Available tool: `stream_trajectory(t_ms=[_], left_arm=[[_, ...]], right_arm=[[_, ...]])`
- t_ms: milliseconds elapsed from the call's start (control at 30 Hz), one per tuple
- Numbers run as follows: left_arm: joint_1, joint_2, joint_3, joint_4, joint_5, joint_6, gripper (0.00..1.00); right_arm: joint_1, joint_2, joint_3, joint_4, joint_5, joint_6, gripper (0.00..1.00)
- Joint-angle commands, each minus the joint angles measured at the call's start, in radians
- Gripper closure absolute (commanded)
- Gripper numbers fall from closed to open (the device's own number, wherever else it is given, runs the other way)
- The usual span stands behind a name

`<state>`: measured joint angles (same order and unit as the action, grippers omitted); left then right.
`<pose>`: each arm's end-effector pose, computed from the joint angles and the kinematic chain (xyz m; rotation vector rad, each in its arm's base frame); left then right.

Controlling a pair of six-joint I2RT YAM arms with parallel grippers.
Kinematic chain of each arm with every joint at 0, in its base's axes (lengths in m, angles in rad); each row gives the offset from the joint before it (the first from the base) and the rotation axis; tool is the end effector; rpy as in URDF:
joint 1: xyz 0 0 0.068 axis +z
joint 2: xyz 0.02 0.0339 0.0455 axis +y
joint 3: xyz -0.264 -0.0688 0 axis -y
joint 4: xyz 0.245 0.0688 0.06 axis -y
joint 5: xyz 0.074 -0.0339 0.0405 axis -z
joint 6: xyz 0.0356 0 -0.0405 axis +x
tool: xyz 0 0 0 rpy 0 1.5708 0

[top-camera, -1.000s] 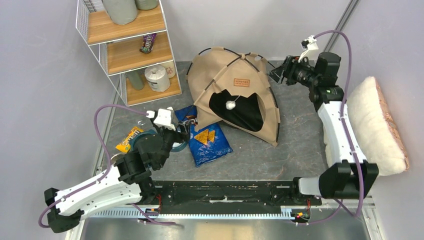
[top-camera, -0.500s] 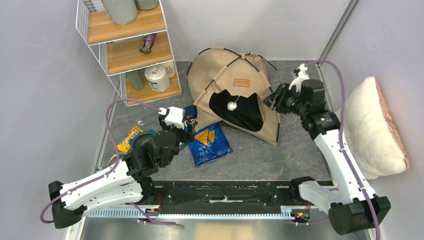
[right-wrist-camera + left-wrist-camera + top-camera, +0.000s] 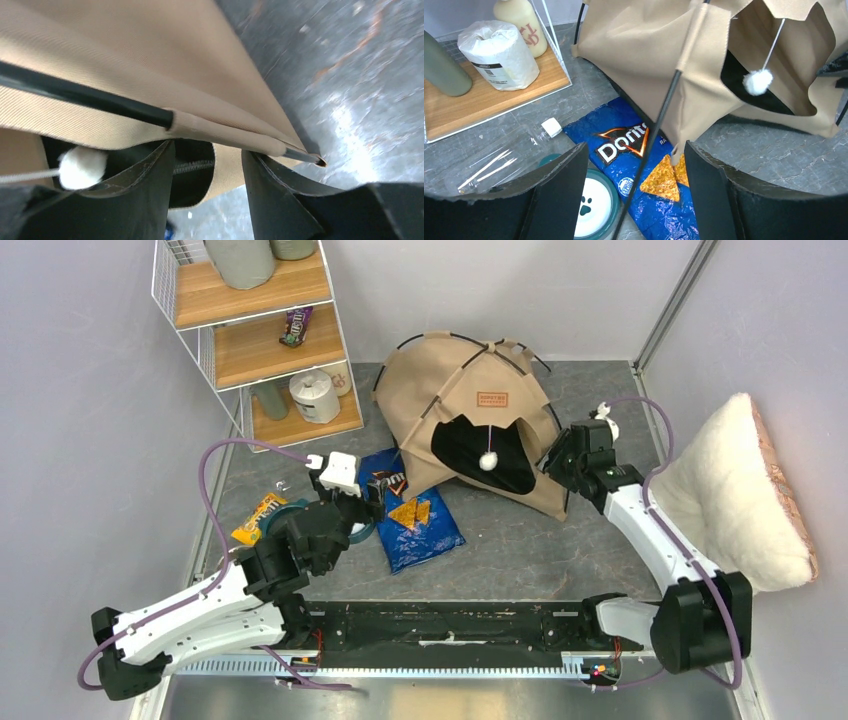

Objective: Set up the pet tent

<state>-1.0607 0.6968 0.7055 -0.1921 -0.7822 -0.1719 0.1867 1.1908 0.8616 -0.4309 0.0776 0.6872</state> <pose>0.0998 -0.1270 0.3270 0.1942 1.6949 -0.2327 0.2488 0.0442 0.2608 0.6209 2.2706 0.3446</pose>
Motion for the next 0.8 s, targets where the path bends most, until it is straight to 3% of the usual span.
stream_trajectory(t_ms=[0,233,333,600,700,767], left_arm=[[0.0,-0.02,0.034,-0.005,-0.005,-0.038,0.23],[0.0,-0.028,0.021,-0.017,-0.001,-0.056,0.23],[-0.001,-0.021,0.019,-0.017,0.002,-0.063,0.23],[-0.001,0.003,0.016,0.008,-0.005,-0.064,0.23],[0.0,0.012,0.017,0.016,-0.01,-0.064,0.23],[0.0,0.015,0.018,0.011,-0.014,-0.066,0.23]], right_arm=[[-0.085,0.057,0.031,0.153,0.222,0.071,0.41],[-0.18,0.145,0.105,0.27,0.265,-0.048,0.37],[-0.181,0.128,0.146,0.235,0.102,-0.078,0.39],[-0.091,-0.154,0.065,0.212,-0.293,-0.012,0.4],[0.015,-0.209,0.051,0.15,-0.272,-0.019,0.37],[0.049,-0.235,0.05,0.071,-0.171,-0.035,0.33]])
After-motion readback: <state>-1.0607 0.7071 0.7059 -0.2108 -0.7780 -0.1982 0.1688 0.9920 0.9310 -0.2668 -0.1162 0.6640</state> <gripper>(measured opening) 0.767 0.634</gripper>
